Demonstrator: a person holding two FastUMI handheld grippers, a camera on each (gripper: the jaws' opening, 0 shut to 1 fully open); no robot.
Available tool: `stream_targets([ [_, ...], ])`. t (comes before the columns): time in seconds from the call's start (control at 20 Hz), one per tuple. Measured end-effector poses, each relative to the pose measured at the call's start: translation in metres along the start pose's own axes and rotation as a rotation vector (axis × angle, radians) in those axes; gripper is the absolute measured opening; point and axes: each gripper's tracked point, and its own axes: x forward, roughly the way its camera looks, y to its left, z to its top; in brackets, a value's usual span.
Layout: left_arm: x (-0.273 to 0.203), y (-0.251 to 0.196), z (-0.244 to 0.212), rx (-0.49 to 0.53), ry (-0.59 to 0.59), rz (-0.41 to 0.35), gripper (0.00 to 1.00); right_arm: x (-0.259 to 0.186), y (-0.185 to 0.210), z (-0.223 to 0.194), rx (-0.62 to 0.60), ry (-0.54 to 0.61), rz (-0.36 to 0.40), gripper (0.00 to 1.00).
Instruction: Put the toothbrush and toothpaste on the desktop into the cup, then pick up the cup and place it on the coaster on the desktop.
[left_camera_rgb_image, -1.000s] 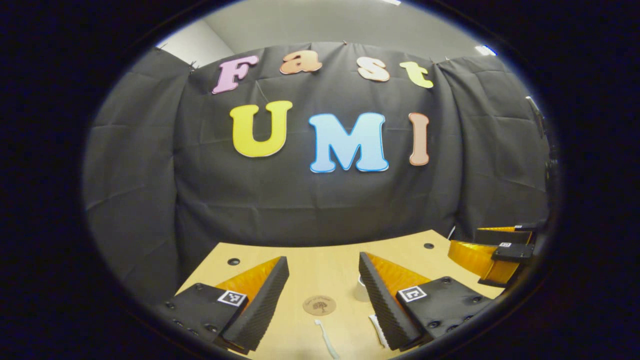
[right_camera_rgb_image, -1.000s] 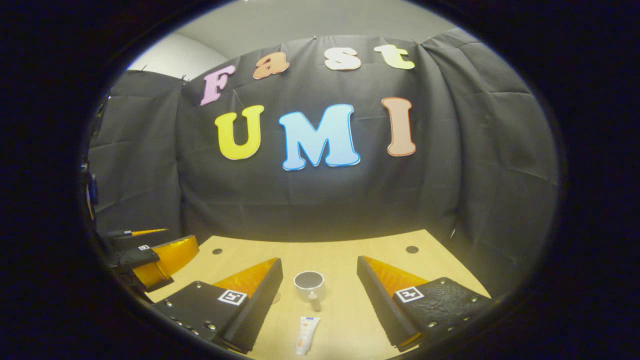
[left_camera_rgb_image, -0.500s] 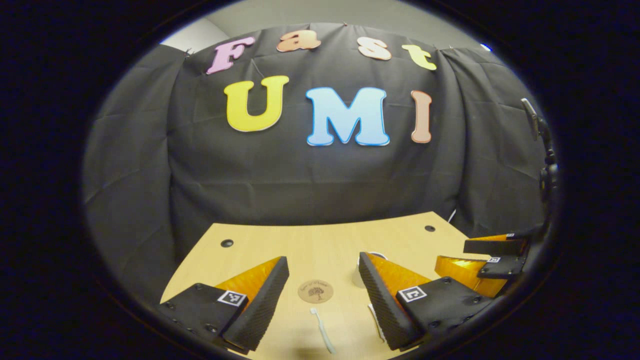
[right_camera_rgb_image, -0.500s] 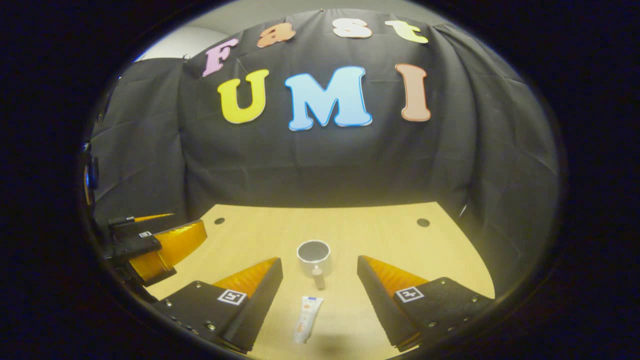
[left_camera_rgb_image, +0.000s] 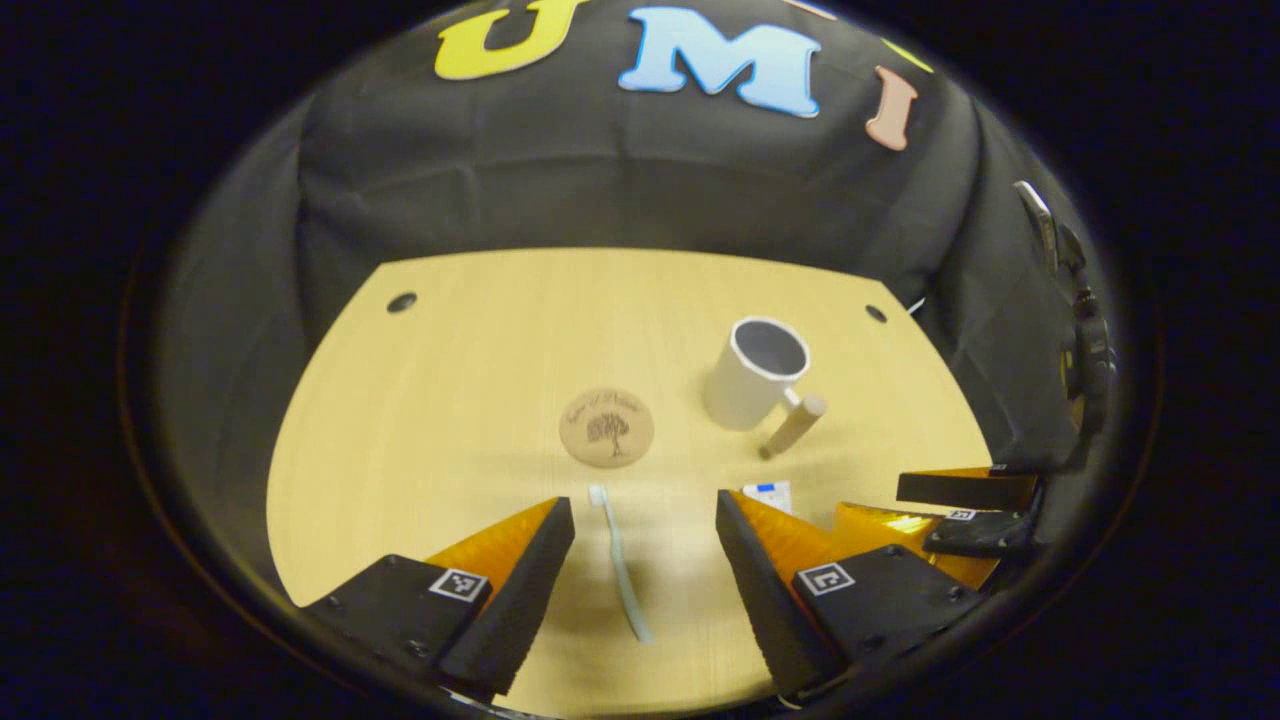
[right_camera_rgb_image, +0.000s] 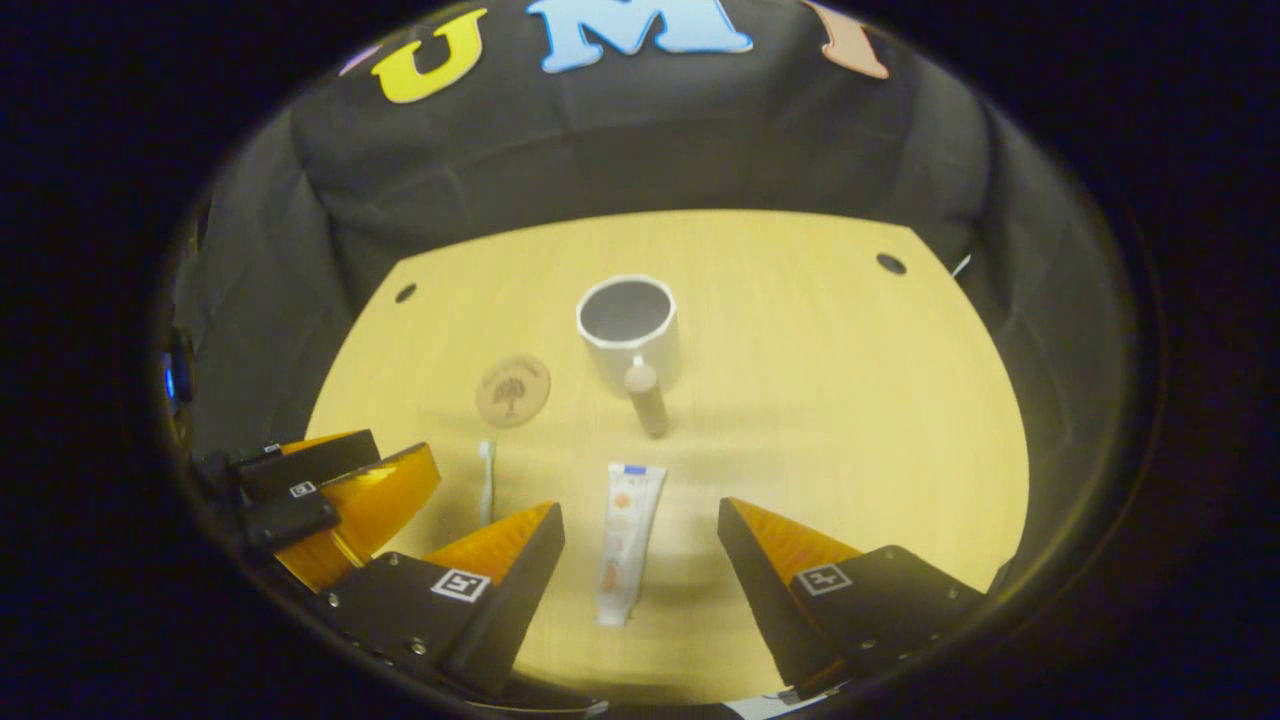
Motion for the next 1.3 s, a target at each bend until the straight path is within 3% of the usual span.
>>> stream_targets([
  [0.15,0.03,0.018,-0.038,-0.009,0.156,0.038,0.95,0.023,0.002,-0.017,-0.04,0.101,-0.02,0.95],
  [0.4,0.062,0.036,-0.07,-0.014,0.333,0.093,0.97,0.063,-0.004,-0.052,-0.089,0.273,-0.096,0.94],
  [0.55,0.076,0.045,-0.088,-0.016,0.398,0.139,0.95,0.08,-0.003,-0.068,-0.056,0.346,-0.124,0.94],
  [0.65,0.079,0.045,-0.081,-0.015,0.389,0.153,0.96,0.087,-0.006,-0.064,-0.026,0.338,-0.142,0.94],
  [0.7,0.082,0.043,-0.079,-0.019,0.381,0.151,0.91,0.085,-0.004,-0.06,-0.012,0.351,-0.136,0.92],
  [0.95,0.081,0.042,-0.077,-0.007,0.416,0.137,0.83,0.084,-0.005,-0.06,0.015,0.396,-0.141,0.92],
  [1.0,0.082,0.044,-0.075,-0.014,0.406,0.141,0.75,0.087,-0.005,-0.059,0.025,0.389,-0.148,0.92],
  [1.05,0.08,0.045,-0.071,-0.025,0.389,0.148,0.62,0.085,-0.008,-0.059,0.047,0.39,-0.155,0.83],
  [1.1,0.082,0.043,-0.069,-0.027,0.386,0.157,0.39,0.081,-0.012,-0.053,0.057,0.373,-0.16,0.8],
  [1.15,0.079,0.042,-0.065,-0.007,0.389,0.156,0.17,0.084,-0.016,-0.06,0.076,0.377,-0.167,0.53],
  [1.25,0.077,0.044,-0.064,0.04,0.415,0.152,0.09,0.083,-0.015,-0.057,0.073,0.345,-0.164,0.24],
  [1.3,0.077,0.045,-0.054,0.049,0.414,0.149,0.08,0.081,-0.015,-0.058,0.046,0.347,-0.156,0.14],
])
